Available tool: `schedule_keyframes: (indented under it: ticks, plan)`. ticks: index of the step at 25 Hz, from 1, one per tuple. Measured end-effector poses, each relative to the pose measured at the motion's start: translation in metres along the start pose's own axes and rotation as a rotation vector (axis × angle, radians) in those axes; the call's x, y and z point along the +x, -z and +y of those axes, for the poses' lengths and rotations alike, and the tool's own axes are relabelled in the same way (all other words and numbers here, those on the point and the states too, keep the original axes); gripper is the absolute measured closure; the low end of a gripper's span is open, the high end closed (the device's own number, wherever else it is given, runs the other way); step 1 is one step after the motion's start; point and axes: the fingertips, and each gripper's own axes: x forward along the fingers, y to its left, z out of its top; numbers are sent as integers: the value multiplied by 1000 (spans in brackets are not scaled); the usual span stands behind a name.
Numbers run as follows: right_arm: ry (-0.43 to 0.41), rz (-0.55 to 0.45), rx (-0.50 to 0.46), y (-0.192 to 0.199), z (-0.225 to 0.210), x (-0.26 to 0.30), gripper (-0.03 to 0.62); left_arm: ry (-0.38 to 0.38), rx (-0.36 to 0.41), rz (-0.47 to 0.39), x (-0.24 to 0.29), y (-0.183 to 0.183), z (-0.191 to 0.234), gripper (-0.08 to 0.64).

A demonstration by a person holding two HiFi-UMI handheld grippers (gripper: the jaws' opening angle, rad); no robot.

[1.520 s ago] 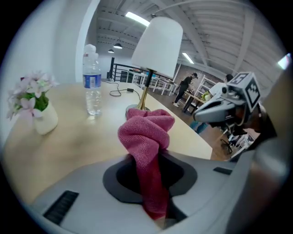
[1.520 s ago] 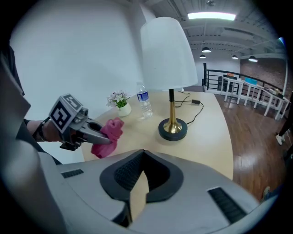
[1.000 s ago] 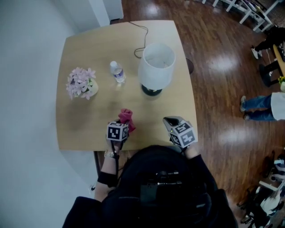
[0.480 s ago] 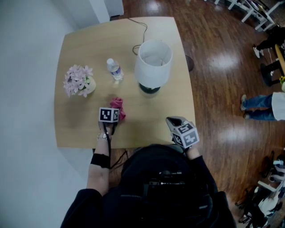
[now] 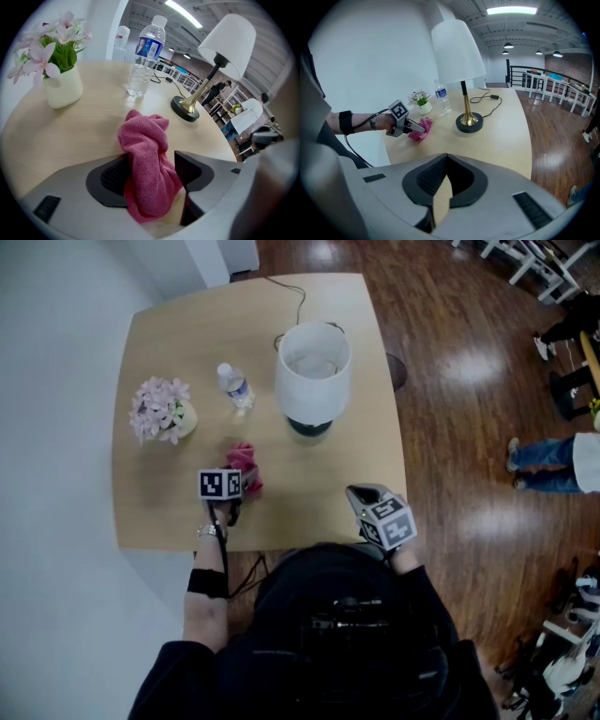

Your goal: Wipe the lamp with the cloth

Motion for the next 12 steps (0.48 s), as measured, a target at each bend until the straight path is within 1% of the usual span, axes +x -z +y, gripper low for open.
schedule_keyframes:
  ticks: [3,7,9,12]
  plan:
    - [-7,3,-10,1,-1,-2,588,-27,-2,-47,-20,-3,-3,197]
    - [-16,-2,-13,0,-3,-1,588,-53,-6,-150,-65,-19,-16,185]
    - [-21,-3,-14,-1,-4,-1,588,-36,11,-200,-88,-28,-37,187]
    - [-30,-5,-18,-6,-3,0,588,34,63,-236,-110,-33,-87,193]
